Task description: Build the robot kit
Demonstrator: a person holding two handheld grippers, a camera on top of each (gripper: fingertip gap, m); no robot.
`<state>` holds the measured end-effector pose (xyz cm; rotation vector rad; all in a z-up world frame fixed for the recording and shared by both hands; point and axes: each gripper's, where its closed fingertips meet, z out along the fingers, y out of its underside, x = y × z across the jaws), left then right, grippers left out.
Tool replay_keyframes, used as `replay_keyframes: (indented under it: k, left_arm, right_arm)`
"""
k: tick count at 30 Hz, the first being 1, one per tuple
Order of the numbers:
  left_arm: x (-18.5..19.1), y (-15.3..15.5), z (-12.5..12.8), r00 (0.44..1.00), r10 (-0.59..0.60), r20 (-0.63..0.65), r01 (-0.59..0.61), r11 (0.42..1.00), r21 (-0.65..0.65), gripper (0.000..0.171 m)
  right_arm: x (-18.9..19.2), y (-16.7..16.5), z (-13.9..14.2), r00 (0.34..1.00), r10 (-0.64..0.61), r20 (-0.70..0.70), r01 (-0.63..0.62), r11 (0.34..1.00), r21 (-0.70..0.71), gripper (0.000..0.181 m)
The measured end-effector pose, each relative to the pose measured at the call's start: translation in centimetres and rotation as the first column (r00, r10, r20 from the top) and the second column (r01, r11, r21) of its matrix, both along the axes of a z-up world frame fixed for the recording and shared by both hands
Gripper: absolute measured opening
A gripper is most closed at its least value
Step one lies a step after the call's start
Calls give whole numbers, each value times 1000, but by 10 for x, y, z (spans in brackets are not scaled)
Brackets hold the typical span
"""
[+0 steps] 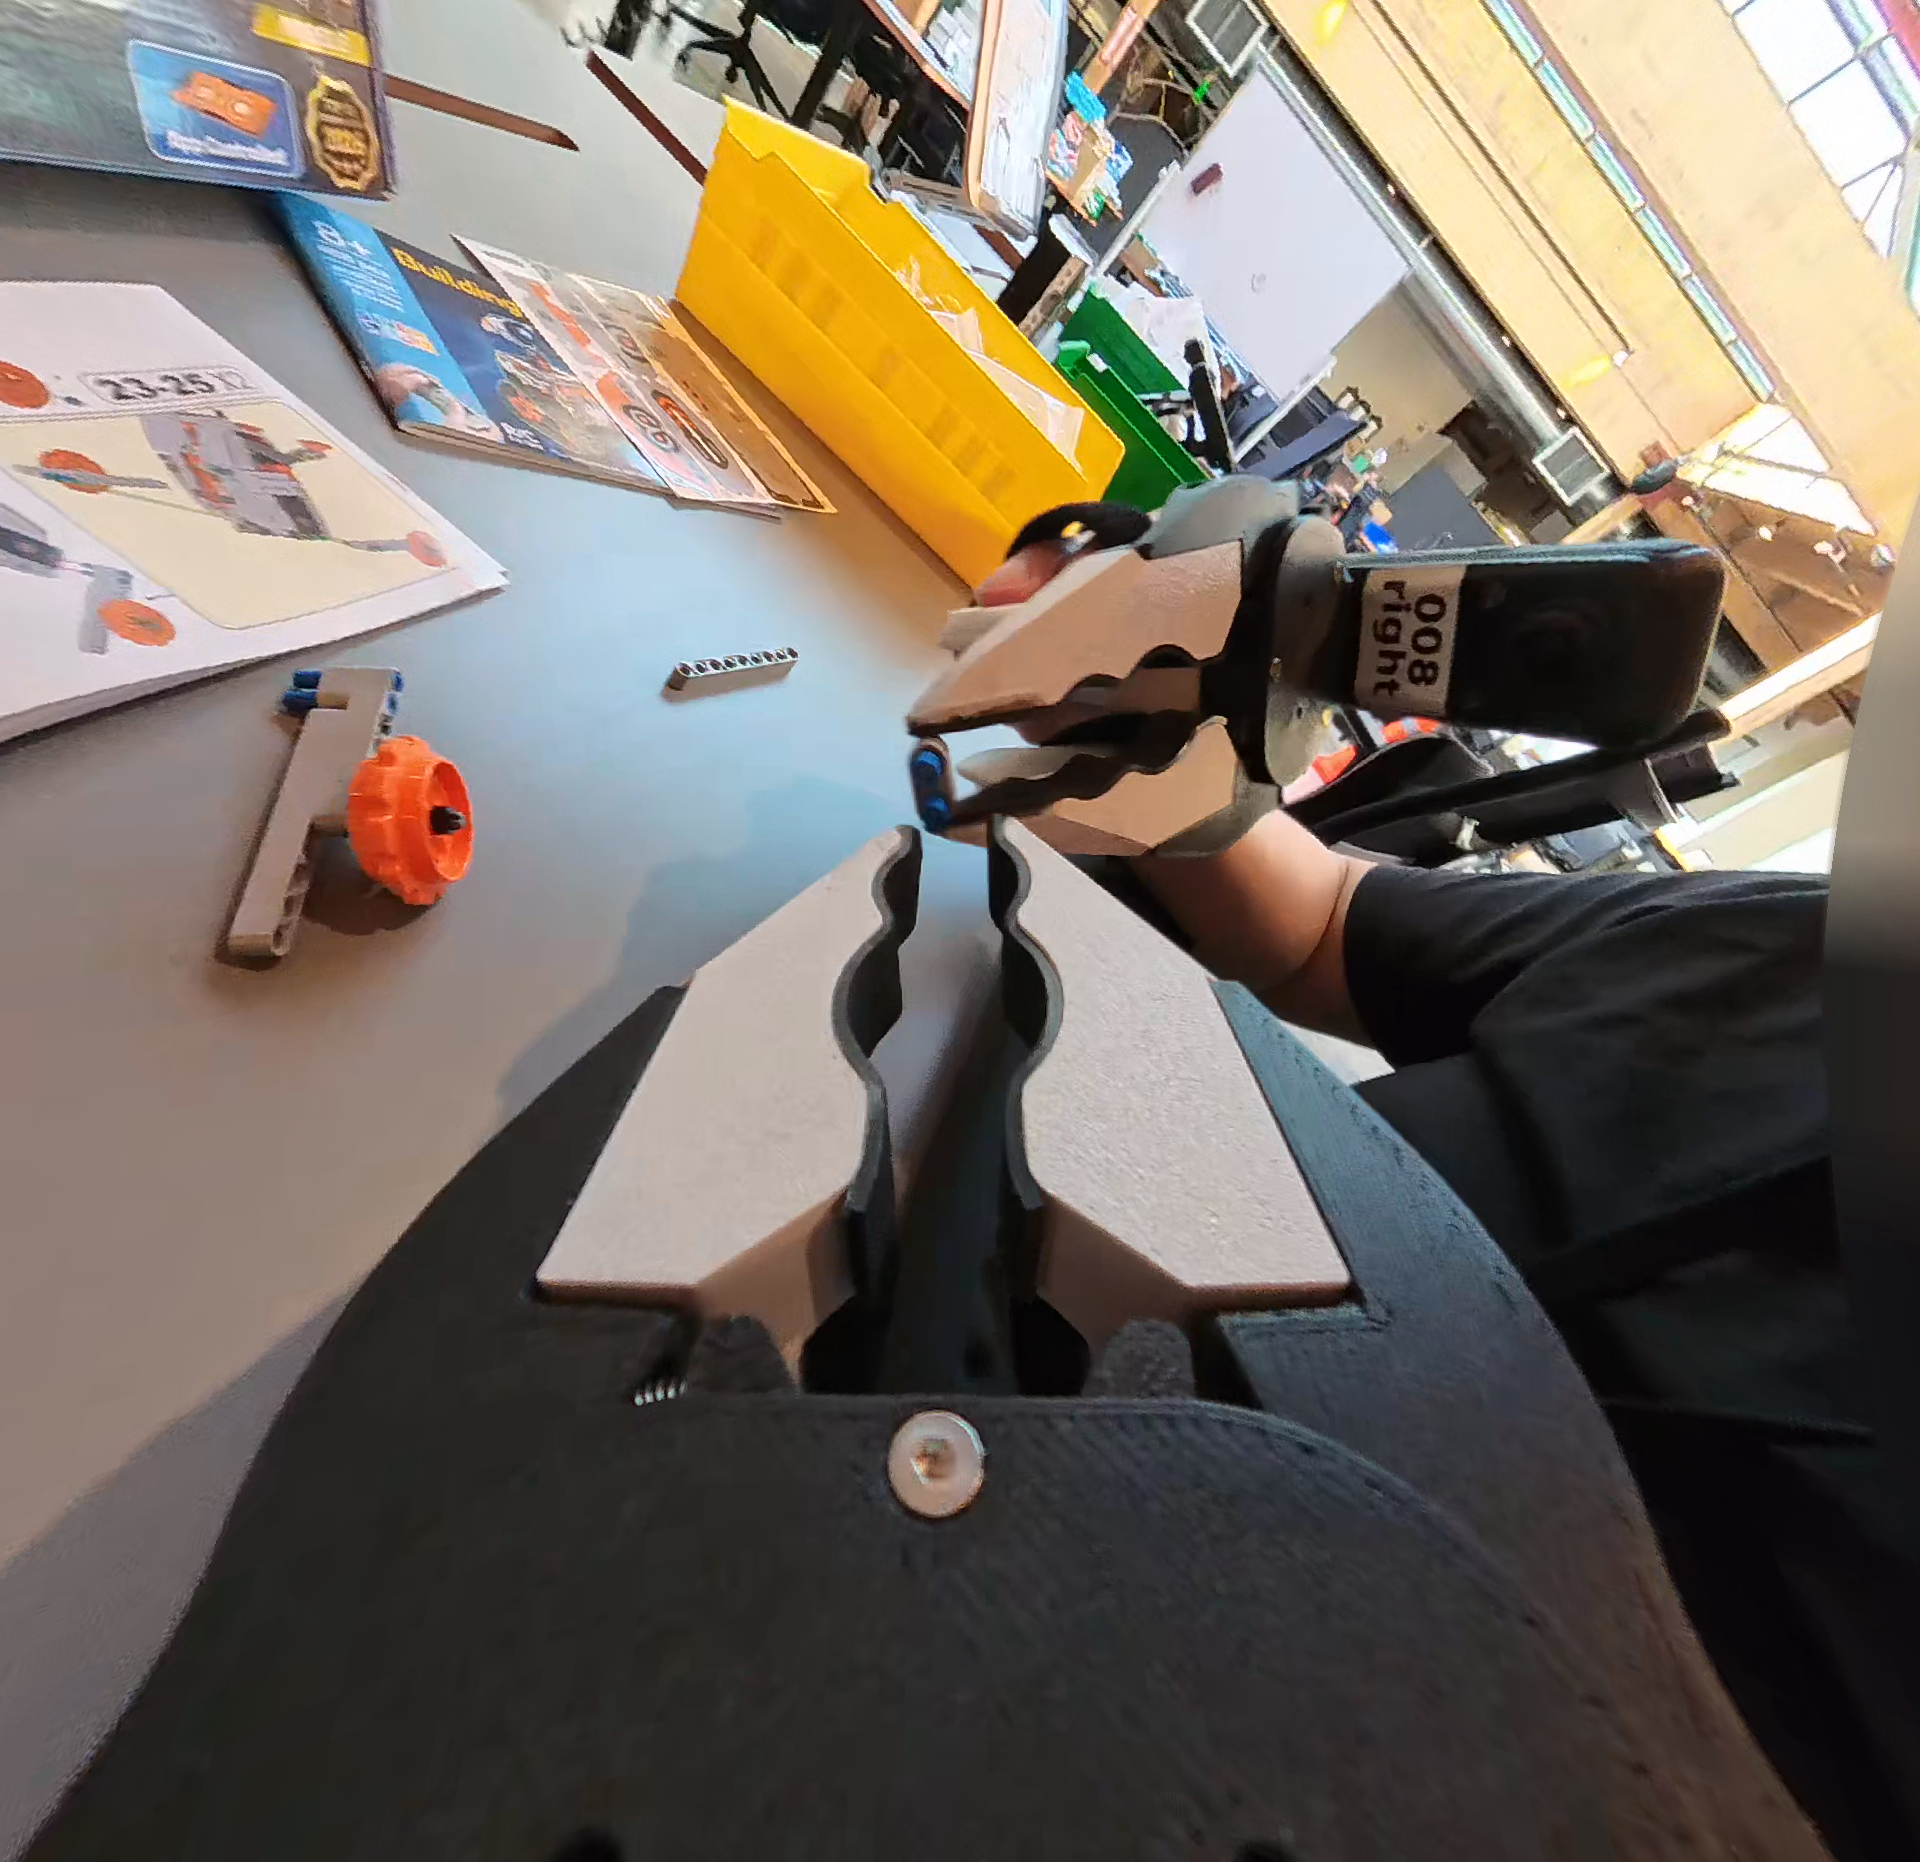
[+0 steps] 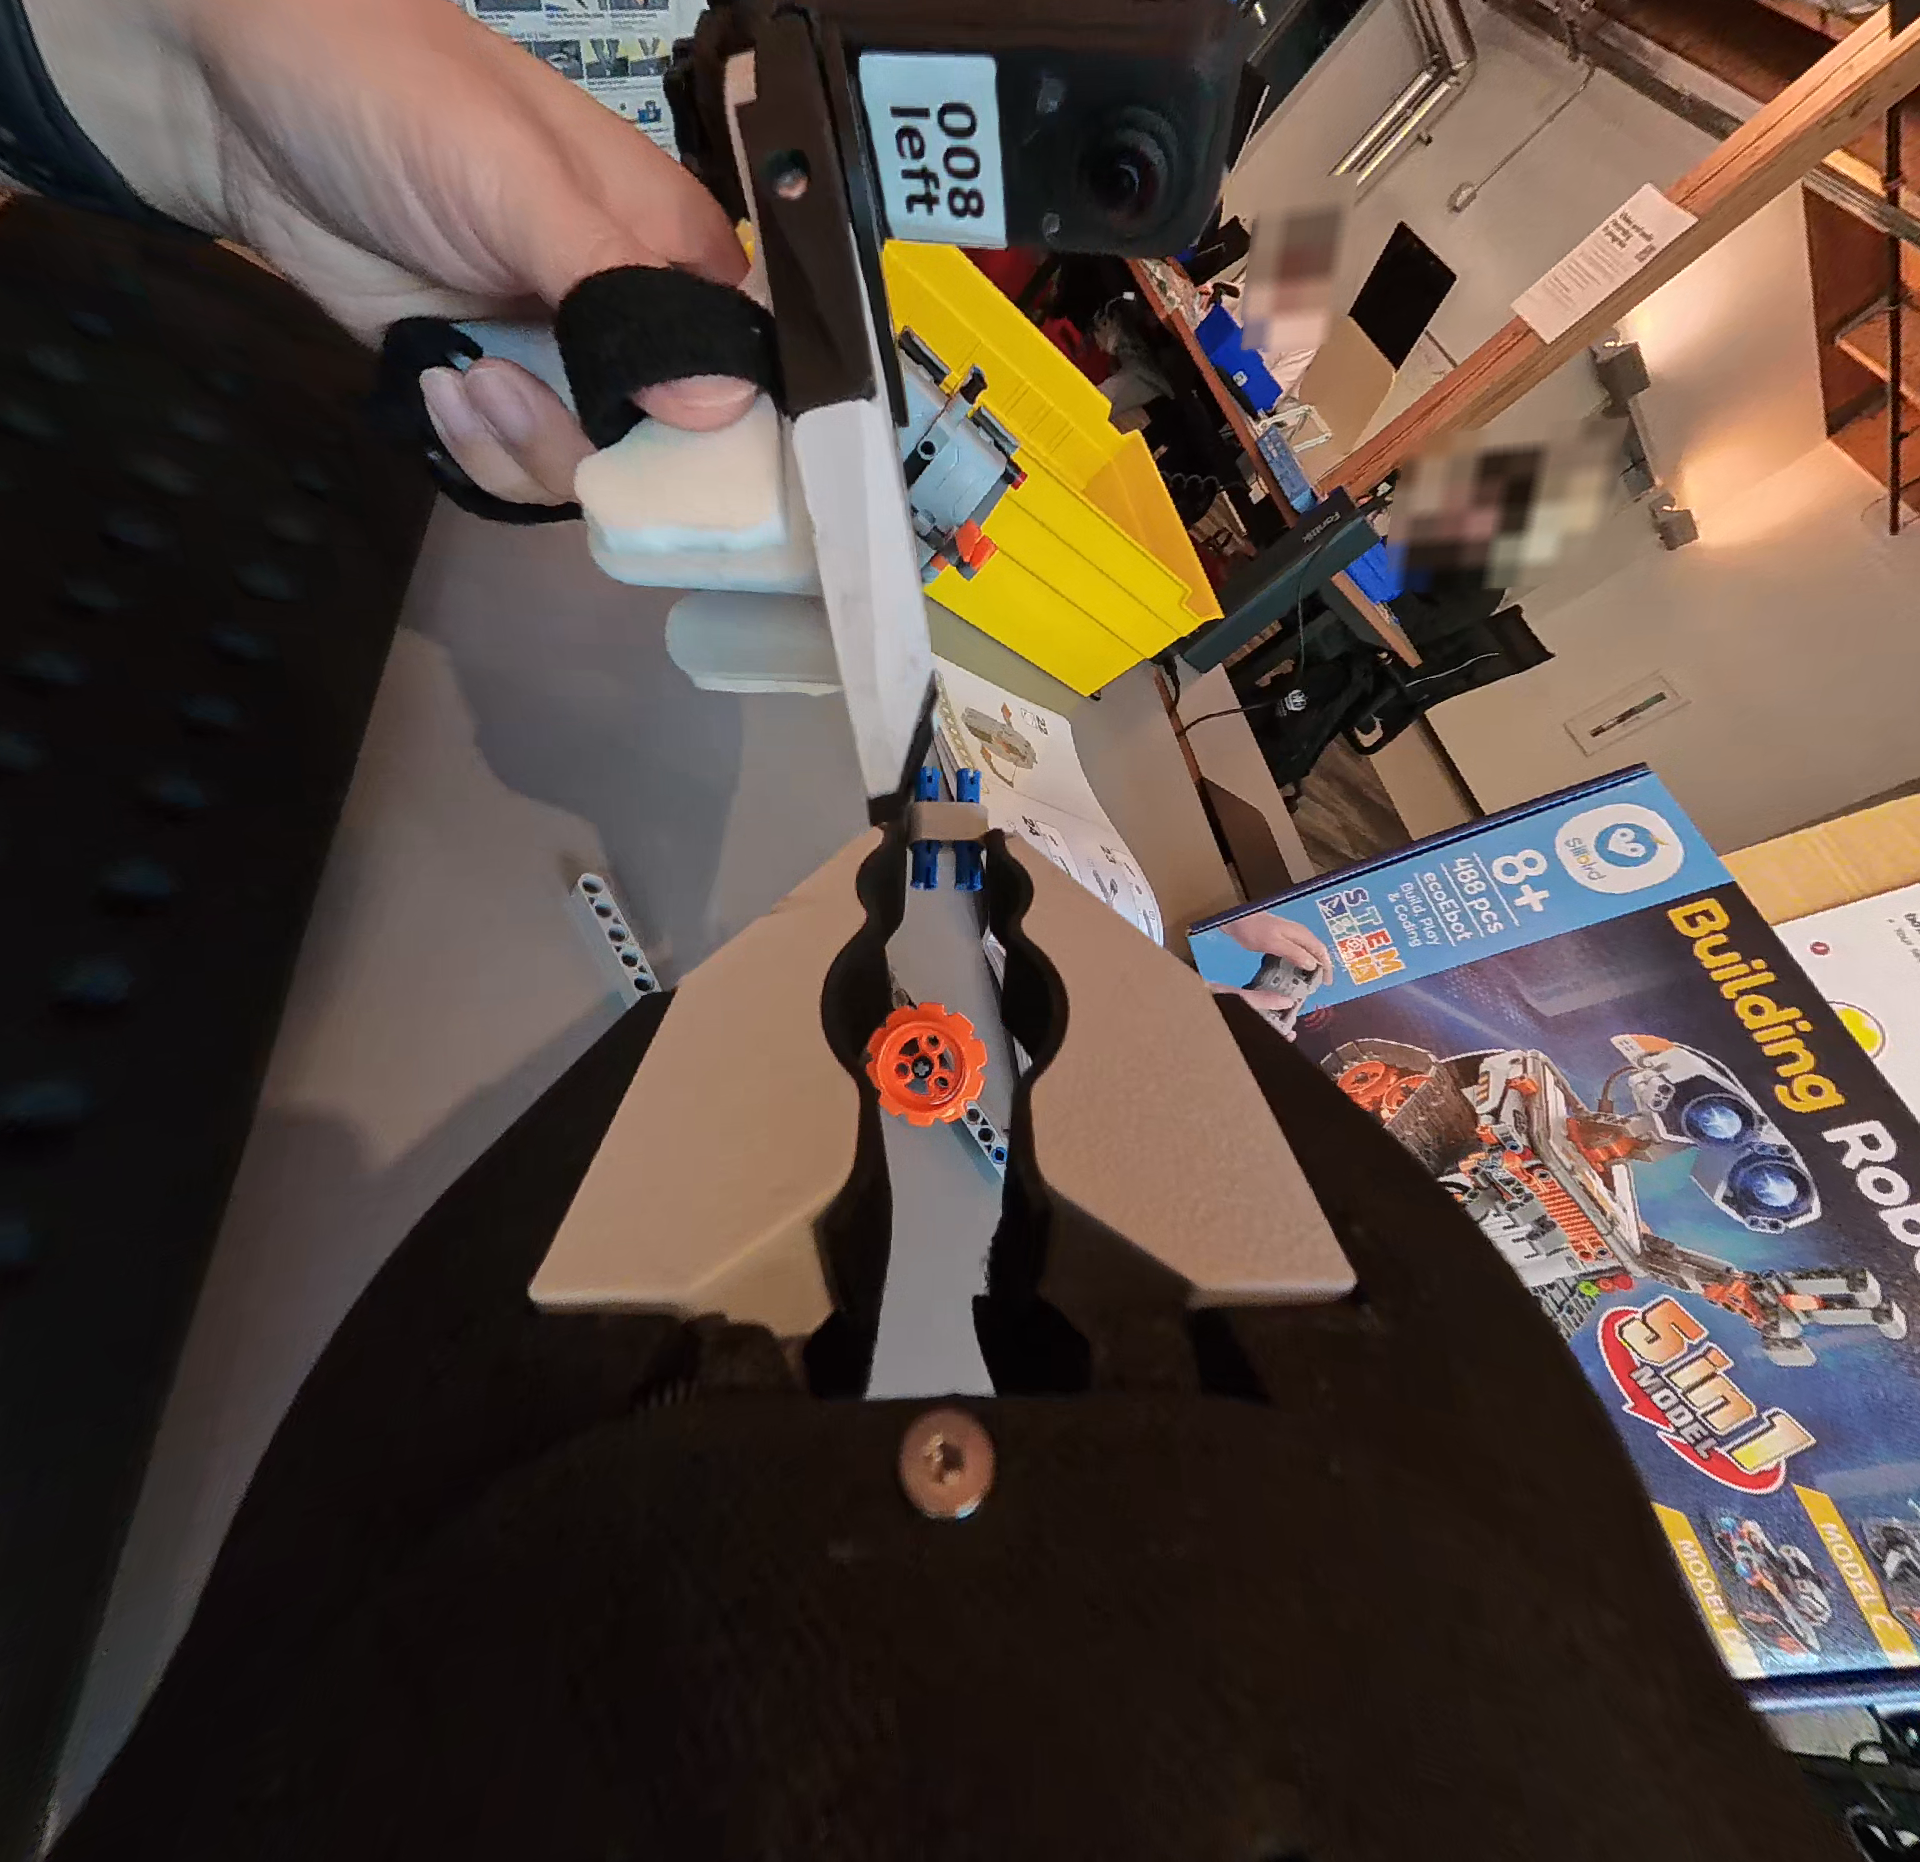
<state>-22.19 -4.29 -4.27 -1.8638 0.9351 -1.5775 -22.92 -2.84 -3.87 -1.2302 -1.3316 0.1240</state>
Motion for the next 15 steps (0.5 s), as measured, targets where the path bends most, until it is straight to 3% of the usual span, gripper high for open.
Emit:
replay_keyframes:
  k: [9,15]
  left_arm:
    - [-3,0,3,998,-19,52,21,999,-41,5]
    - [-13,-13,34,956,-86,281,141,973,-182,5]
  right_arm:
    - [-7,-9,-1,998,62,-30,-64,997,-42,13]
    - [-7,-23,22,964,165,-207,-187,978,-92,18]
